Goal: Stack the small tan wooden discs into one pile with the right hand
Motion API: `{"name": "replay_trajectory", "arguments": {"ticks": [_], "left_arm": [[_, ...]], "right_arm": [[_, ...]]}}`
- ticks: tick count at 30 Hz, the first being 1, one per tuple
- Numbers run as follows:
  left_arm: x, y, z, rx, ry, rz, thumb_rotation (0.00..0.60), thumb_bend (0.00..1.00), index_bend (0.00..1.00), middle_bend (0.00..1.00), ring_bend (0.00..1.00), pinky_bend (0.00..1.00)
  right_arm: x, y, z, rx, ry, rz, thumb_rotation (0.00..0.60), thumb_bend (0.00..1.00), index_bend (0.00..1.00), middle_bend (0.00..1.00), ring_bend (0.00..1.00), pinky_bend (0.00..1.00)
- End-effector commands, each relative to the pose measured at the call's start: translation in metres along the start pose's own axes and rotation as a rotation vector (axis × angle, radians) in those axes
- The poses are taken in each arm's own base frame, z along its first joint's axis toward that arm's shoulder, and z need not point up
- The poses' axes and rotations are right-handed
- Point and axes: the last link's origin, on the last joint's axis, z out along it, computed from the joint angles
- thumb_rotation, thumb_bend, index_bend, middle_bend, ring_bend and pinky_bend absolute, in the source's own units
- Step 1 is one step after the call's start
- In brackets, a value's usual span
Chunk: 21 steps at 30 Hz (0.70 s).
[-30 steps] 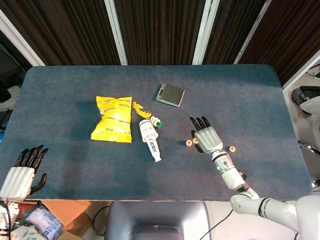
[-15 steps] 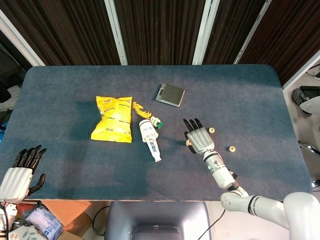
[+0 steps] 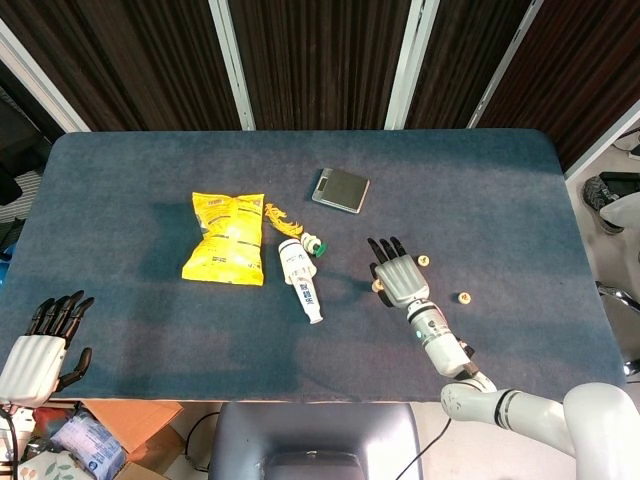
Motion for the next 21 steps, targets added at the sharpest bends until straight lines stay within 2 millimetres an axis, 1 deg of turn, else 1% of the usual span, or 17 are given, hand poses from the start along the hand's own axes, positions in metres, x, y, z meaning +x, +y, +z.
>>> {"name": "replay_trajectory", "arguments": {"ticks": [1,3,11,14,16,21], "left_arm": [[0.0,0.0,0.0,0.0,0.0,-0.001,0.6,0.51,0.0,0.0,0.0,0.04],[0.0,0.0,0.0,-0.002,0.0,0.0,0.6,0.51,0.0,0.0,0.0,0.04],[0.001,-0.001,-0.001,0.0,0.005,0.0,0.6,0.51,0.0,0.0,0.0,0.04],[0.002,-0.002,-0.002,0.003,0.008,-0.003,0.6,0.51,0.0,0.0,0.0,0.04],[0.002,-0.002,-0.002,0.004,0.011,-0.004,0.6,0.51,0.0,0.0,0.0,0.04],[0.002,-0.002,-0.004,0.003,0.007,-0.005,0.6,0.51,0.0,0.0,0.0,0.04]], "right_arm": [[0.0,-0.001,0.0,0.003,-0.001,0.004,0.6,0.48,0.54,0.02,0.0,0.0],[0.0,-0.002,0.0,0.007,-0.001,0.006,0.6,0.48,0.51,0.02,0.0,0.0],[0.002,0.001,-0.005,0.006,0.016,0.011,0.6,0.48,0.47,0.03,0.0,0.0],[0.003,0.011,-0.018,0.002,0.048,0.0,0.6,0.48,0.47,0.03,0.0,0.0],[0.001,0.021,-0.032,-0.006,0.067,0.001,0.6,0.48,0.47,0.02,0.0,0.0],[-0.012,0.052,-0.065,-0.006,0.054,-0.038,0.6,0.48,0.47,0.02,0.0,0.0]]}}
